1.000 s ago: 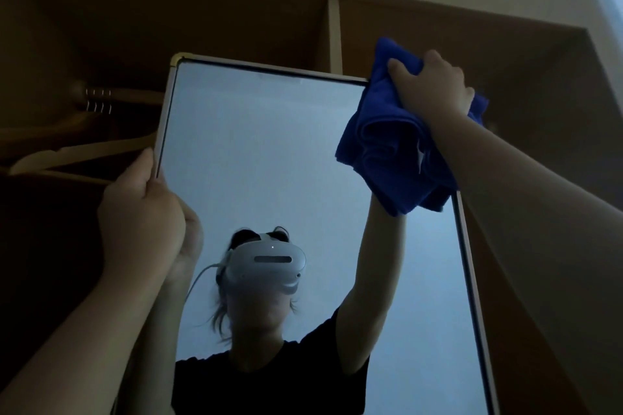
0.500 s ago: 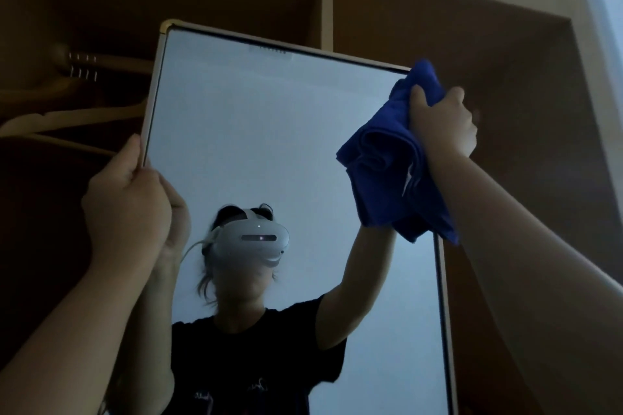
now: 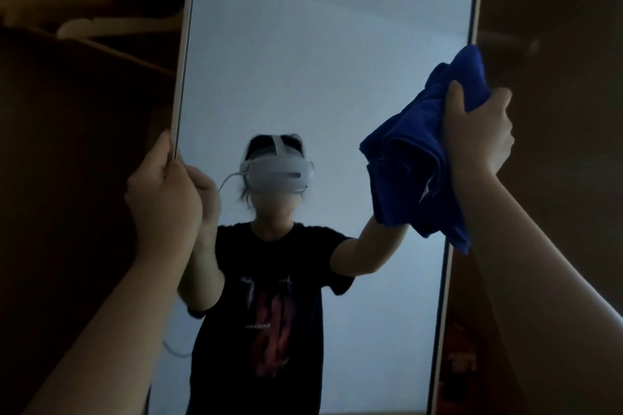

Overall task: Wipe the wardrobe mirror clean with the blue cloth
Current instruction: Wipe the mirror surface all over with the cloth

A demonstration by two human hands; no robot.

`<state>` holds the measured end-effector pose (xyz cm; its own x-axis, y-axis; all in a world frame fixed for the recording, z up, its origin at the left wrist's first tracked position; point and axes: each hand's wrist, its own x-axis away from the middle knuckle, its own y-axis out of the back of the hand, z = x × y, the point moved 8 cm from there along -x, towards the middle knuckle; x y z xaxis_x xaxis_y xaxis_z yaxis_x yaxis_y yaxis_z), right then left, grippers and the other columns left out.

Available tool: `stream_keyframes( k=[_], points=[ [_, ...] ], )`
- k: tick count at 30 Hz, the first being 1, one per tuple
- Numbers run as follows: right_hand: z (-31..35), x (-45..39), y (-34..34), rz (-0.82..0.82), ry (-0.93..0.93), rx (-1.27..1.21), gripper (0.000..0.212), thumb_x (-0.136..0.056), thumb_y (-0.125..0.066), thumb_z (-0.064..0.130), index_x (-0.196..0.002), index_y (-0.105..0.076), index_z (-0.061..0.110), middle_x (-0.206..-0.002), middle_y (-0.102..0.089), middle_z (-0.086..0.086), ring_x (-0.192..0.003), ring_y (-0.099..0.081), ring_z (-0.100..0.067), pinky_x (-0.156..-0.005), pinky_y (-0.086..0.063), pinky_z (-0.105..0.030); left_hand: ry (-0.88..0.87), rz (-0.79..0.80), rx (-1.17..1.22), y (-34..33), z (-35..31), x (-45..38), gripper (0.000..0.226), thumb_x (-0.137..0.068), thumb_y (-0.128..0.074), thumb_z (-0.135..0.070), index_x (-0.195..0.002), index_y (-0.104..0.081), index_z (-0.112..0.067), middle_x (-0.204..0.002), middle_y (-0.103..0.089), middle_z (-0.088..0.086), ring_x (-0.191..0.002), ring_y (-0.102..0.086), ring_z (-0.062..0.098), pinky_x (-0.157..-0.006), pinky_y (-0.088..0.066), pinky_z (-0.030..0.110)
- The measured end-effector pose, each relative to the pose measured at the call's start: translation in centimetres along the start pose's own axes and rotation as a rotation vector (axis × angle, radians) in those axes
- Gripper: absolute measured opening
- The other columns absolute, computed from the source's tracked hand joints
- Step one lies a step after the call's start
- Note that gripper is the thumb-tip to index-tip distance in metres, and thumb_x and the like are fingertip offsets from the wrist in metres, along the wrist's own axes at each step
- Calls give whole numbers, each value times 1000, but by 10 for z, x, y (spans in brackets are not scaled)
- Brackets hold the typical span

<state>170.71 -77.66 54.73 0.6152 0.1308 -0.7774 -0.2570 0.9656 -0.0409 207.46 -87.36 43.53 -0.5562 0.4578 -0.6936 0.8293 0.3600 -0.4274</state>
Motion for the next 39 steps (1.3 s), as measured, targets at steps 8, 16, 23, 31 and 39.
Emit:
stream_keyframes(
  k=[8,16,23,31,39],
  points=[
    [-46,54,3,25,-61,-50,50,-92,-42,52,-119,-41,10,-108,-60,-9,-89,-55,-27,-84,-44,-41,134,42,-47,29,28,53,46,-97,-30,-2,-140,-40,-16,-139,-42,-10,-115,-35,-13,-95,-27,-2],
    [-105,126,4,22,-188,-77,50,-91,-45,52,-121,-42,12,-111,-58,-6,-83,-50,-19,-75,-38,-32,219,138,-115,51,58,91,49,-97,-33,-8,-143,-34,-27,-141,-38,-16,-124,-30,-6,-99,-26,8],
    [-141,173,9,38,-267,-67,47,-92,-46,49,-120,-42,12,-106,-56,-2,-83,-50,-18,-74,-36,-30,257,210,-162,66,79,123,50,-98,-35,-12,-145,-28,-29,-147,-34,-11,-125,-26,-6,-108,-24,21],
    [-184,224,10,112,-321,-47,44,-92,-47,49,-121,-41,16,-104,-56,1,-86,-55,-18,-76,-44,-34,279,220,-195,80,104,146,51,-98,-38,-19,-144,-26,-34,-151,-31,-9,-134,-28,1,-113,-27,30],
    [-245,301,11,228,-377,20,45,-93,-47,43,-126,-40,13,-104,-54,1,-88,-56,-18,-80,-48,-36,320,188,-275,106,134,192,51,-95,-38,-13,-145,-30,-20,-149,-37,2,-136,-35,11,-113,-31,35]
  ],
)
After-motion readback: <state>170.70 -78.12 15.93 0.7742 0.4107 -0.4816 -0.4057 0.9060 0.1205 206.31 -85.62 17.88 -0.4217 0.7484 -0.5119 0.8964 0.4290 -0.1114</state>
